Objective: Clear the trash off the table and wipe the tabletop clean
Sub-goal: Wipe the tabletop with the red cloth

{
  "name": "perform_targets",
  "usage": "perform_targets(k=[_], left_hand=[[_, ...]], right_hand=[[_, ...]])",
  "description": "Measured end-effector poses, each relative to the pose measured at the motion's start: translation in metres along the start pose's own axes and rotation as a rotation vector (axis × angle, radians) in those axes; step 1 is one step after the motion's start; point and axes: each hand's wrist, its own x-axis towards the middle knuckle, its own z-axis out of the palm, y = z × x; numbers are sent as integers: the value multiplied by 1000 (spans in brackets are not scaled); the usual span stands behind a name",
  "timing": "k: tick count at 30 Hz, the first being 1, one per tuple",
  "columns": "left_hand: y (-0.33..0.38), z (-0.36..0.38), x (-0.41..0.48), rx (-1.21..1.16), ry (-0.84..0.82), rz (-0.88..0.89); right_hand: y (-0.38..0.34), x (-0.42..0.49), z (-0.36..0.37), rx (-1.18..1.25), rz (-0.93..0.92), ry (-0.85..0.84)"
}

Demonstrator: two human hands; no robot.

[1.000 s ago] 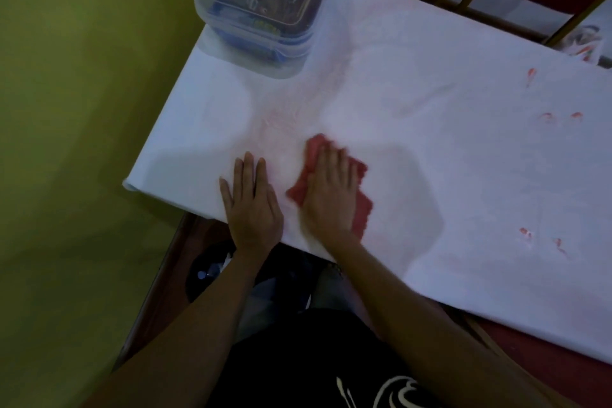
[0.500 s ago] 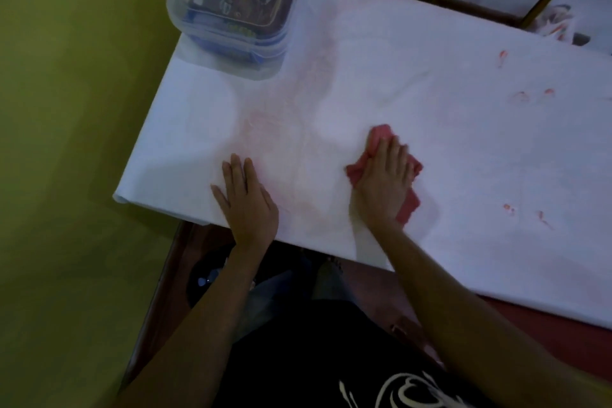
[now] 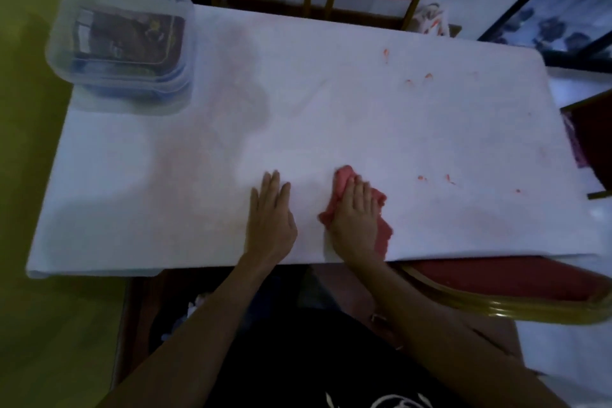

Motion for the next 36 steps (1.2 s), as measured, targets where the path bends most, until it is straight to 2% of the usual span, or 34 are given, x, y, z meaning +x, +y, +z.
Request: perform_targets(k=[1, 3, 5, 7, 9, 13, 15, 19, 21, 23, 25, 27, 29, 31, 32, 36], left_hand=[[4, 6, 0, 12, -16, 35], [3, 14, -3, 46, -3, 90], [-4, 19, -7, 98, 48, 143], [-11, 22, -12, 133, 99, 183], [-9, 22, -13, 109, 133, 185], [-7, 21, -15, 107, 125, 165], [-8, 21, -14, 116, 102, 167], [-4, 20, -12, 112, 68, 146], [-3, 20, -12, 131, 75, 154], [-5, 20, -13, 137, 82, 167], [-5, 20, -12, 129, 91, 167], [0, 22, -11, 114, 94, 134], [12, 23, -7, 95, 83, 75], [26, 24, 2, 70, 50, 42], [33, 25, 7, 61, 30, 41], [56, 33, 31, 53, -23, 59]], right_hand=[[-15, -11, 2, 30, 16, -8], [-28, -36, 9, 41, -80, -34], [-14, -58, 11, -23, -232, -71], [13, -58, 3, -86, -278, -94], [41, -47, -7, -137, -145, -87], [64, -19, -23, -24, 295, -96], [38, -20, -22, 23, 343, -116], [-26, -60, 0, 78, 30, -131], [-26, -69, 4, 46, -139, -170], [0, -58, 1, -49, -243, -127], [32, -34, -5, -76, -170, -101], [54, -8, -15, -29, 24, -63], [49, 14, -19, 14, 191, -73], [25, 19, -19, 46, 235, -96], [15, 14, -16, 47, 181, -84], [19, -19, -8, -73, -261, -105]])
